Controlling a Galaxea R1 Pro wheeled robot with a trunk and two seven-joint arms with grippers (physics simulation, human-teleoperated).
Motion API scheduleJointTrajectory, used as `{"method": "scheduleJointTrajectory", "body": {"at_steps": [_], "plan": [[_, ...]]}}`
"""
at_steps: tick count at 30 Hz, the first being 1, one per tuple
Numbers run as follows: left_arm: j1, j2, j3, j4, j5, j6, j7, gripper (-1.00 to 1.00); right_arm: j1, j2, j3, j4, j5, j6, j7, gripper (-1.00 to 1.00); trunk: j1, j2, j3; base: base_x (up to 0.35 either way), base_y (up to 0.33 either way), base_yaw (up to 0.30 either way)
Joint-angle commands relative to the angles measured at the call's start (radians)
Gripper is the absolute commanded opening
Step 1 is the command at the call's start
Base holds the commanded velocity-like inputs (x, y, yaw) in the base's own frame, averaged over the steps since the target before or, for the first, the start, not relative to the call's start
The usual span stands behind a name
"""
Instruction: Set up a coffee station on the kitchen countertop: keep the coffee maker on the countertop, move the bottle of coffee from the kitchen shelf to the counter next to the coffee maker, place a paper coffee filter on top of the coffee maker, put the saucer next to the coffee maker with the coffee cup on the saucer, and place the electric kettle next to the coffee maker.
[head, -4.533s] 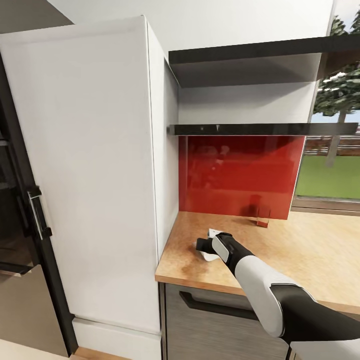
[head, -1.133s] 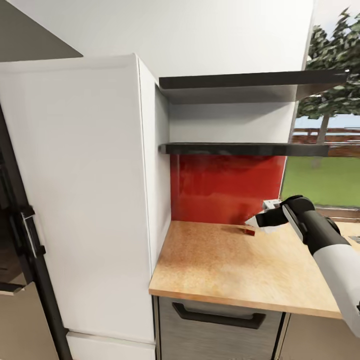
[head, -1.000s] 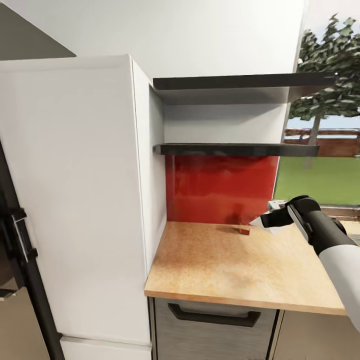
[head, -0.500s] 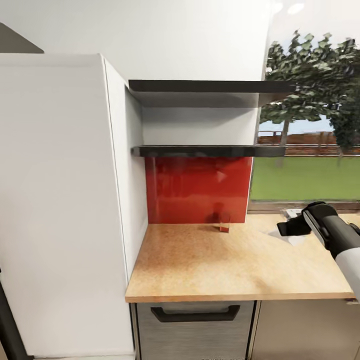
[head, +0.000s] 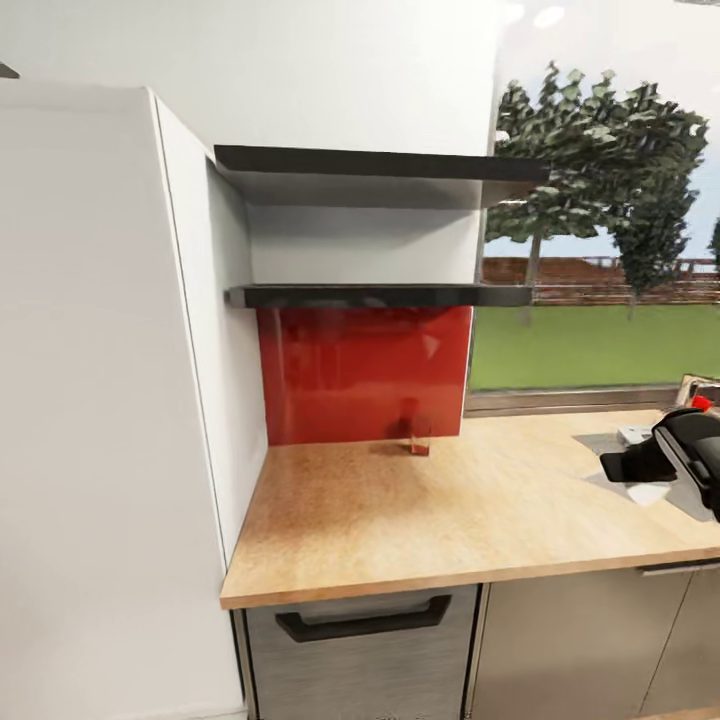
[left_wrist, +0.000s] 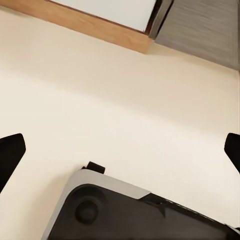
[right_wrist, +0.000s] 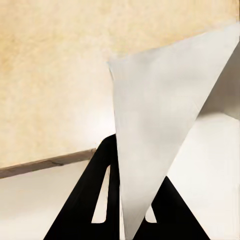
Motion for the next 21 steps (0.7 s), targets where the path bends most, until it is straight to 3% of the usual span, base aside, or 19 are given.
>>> {"method": "scheduleJointTrajectory", "body": {"at_steps": [1,5,12,16,17,20,21], "plan": [[0.001,0.0,-0.009,-0.001,0.009,-0.002,0.001,1.0,-0.001,-0.003,0.005,0.0,0.0,0.003,-0.002,-1.0,0.0,-0.001,-0.001,-0.145,-0.064,-0.191],[0.001,0.0,-0.009,-0.001,0.009,-0.001,0.001,1.0,-0.001,-0.022,0.005,0.001,-0.001,0.003,-0.002,-1.0,0.0,-0.001,-0.007,-0.239,-0.109,-0.191],[0.001,0.0,-0.01,-0.001,0.009,0.0,0.001,1.0,-0.001,-0.034,0.005,0.01,0.0,0.003,-0.002,-1.0,0.0,-0.001,-0.017,-0.279,-0.128,-0.191],[0.001,0.0,-0.01,-0.001,0.008,0.0,0.001,1.0,-0.001,-0.058,0.006,0.012,0.0,0.003,-0.002,-1.0,0.0,-0.001,-0.022,-0.22,-0.091,-0.191],[0.0,0.0,-0.01,-0.001,0.009,0.0,0.001,1.0,-0.001,-0.082,0.005,0.033,0.0,0.003,-0.002,-1.0,0.0,-0.001,-0.023,-0.041,-0.015,-0.191],[0.001,0.0,-0.01,-0.001,0.008,-0.001,0.001,1.0,-0.001,-0.11,0.006,0.1,0.001,0.003,-0.003,-1.0,0.0,-0.001,-0.027,-0.018,-0.007,-0.191],[0.0,0.0,-0.01,-0.001,0.008,-0.001,0.001,1.0,-0.001,-0.123,0.007,0.21,0.023,0.003,-0.004,-1.0,0.0,-0.001,-0.029,-0.004,-0.001,-0.192]]}}
